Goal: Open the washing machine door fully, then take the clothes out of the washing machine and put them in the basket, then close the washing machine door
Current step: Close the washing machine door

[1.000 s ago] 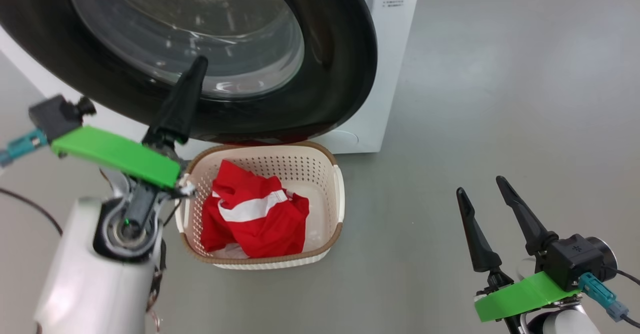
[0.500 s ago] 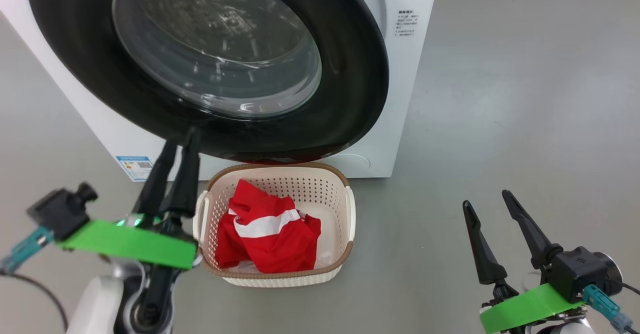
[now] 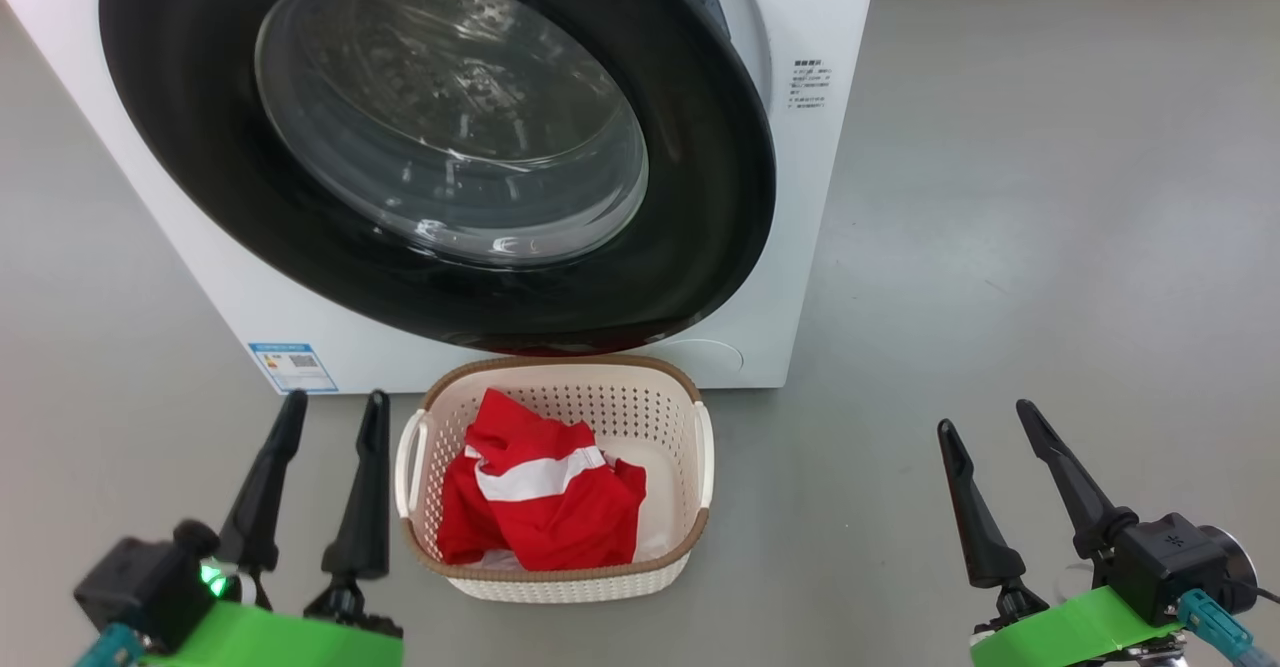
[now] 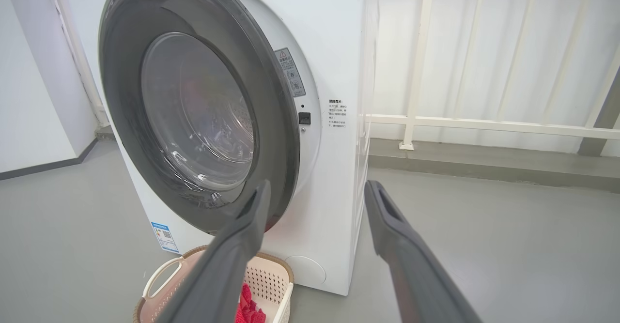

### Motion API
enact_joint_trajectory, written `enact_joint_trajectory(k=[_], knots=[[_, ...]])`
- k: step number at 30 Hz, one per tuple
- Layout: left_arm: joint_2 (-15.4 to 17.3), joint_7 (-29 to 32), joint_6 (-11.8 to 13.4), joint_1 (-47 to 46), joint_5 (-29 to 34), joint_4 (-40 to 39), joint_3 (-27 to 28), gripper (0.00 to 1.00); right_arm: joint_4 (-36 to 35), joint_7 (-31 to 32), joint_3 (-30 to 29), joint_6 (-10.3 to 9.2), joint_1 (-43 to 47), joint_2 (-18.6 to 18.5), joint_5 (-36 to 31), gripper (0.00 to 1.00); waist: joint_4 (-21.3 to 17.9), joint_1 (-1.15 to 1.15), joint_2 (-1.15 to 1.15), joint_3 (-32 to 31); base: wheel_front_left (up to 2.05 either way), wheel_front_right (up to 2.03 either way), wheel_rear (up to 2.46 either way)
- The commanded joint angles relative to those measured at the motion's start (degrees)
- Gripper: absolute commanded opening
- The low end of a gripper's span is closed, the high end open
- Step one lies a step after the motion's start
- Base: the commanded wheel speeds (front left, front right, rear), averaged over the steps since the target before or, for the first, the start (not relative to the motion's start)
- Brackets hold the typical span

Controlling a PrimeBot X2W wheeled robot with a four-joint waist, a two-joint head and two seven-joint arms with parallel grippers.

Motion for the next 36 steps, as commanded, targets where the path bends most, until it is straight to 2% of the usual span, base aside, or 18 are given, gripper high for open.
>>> enact_joint_trajectory(k=[1, 7, 18, 23, 36], knots=[[1.92, -0.63, 1.12, 0.00, 2.29, -2.21, 1.72, 1.00, -1.73, -0.32, 1.21, 0.36, -0.53, -0.66, 0.14, 1.00, -0.08, 0.00, 0.00, -0.27, 0.00, 0.00, 0.00], [1.85, -1.14, 3.88, 5.52, 9.32, -4.16, 1.50, 1.00, -1.96, -0.55, 0.25, 0.36, 0.72, -0.66, 0.26, 1.00, -0.43, 0.00, 0.00, -1.52, 0.00, 0.00, 0.00], [-0.02, -1.21, 5.84, 10.86, 13.58, -5.67, 5.29, 1.00, -1.96, -0.94, -0.80, 0.36, 2.02, -0.66, 0.96, 1.00, -0.93, 0.00, 0.00, -2.85, 0.00, 0.00, 0.00], [-1.01, -1.22, 5.51, 12.74, 14.79, -5.89, 6.95, 1.00, -2.16, -1.08, -1.25, 0.36, 2.69, -0.66, 1.28, 1.00, -0.88, 0.00, 0.00, -3.26, 0.00, 0.00, 0.00], [-2.16, -1.22, 2.91, 13.86, 17.14, -3.66, 6.18, 1.00, -2.23, -1.27, -1.41, 0.36, 3.27, -0.66, 1.40, 1.00, -0.46, 0.00, 0.00, -3.38, 0.00, 0.00, 0.00]])
